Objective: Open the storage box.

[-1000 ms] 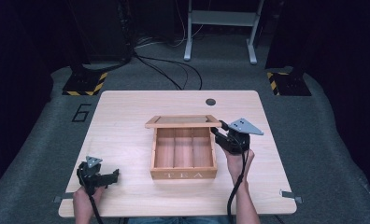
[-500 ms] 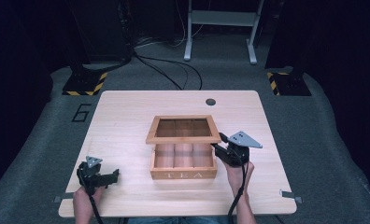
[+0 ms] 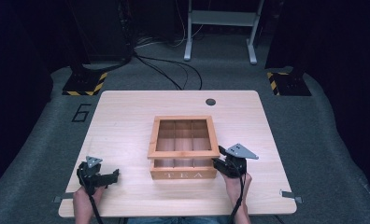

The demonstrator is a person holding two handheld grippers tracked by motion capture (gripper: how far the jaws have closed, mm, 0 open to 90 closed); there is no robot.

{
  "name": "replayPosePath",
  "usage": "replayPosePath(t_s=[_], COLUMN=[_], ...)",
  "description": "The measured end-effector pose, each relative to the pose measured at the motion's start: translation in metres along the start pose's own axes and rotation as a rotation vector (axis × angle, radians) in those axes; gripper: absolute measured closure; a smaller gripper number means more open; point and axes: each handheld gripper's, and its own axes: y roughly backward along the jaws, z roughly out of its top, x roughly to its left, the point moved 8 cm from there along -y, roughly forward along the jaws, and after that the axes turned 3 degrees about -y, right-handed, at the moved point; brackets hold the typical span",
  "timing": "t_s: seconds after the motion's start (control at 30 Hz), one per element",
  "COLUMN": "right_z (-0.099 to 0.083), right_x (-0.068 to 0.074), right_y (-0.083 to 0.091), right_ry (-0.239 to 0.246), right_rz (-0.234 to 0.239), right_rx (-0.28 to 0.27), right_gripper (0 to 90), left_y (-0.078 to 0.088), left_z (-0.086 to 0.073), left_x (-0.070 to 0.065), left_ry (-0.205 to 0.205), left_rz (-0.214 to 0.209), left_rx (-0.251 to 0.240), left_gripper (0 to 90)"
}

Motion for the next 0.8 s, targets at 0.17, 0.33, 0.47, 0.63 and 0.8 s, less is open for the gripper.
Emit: replayPosePath(t_s=[0.17,0.33,0.47,0.63,0.8], right_z=[-0.014,-0.028,-0.03,-0.029,-0.029], right_x=[0.0,-0.001,-0.003,-0.003,-0.007], right_y=[-0.003,-0.005,-0.001,0.004,0.013], right_ry=[-0.018,-0.034,-0.049,-0.061,-0.085], right_rz=[0.011,0.017,0.023,0.024,0.035], right_rx=[0.04,0.088,0.093,0.104,0.109], right_gripper=[55.9,55.0,53.1,50.1,46.6], left_y=[0.0,0.0,0.0,0.0,0.0], left_z=[0.0,0.0,0.0,0.0,0.0], left_x=[0.0,0.0,0.0,0.0,0.0], left_ry=[0.0,0.001,0.001,0.0,0.002], left_rz=[0.0,0.003,0.003,0.0,0.003], left_rx=[0.0,-0.004,-0.004,0.0,-0.004], left_gripper=[0.2,0.2,0.2,0.2,0.2])
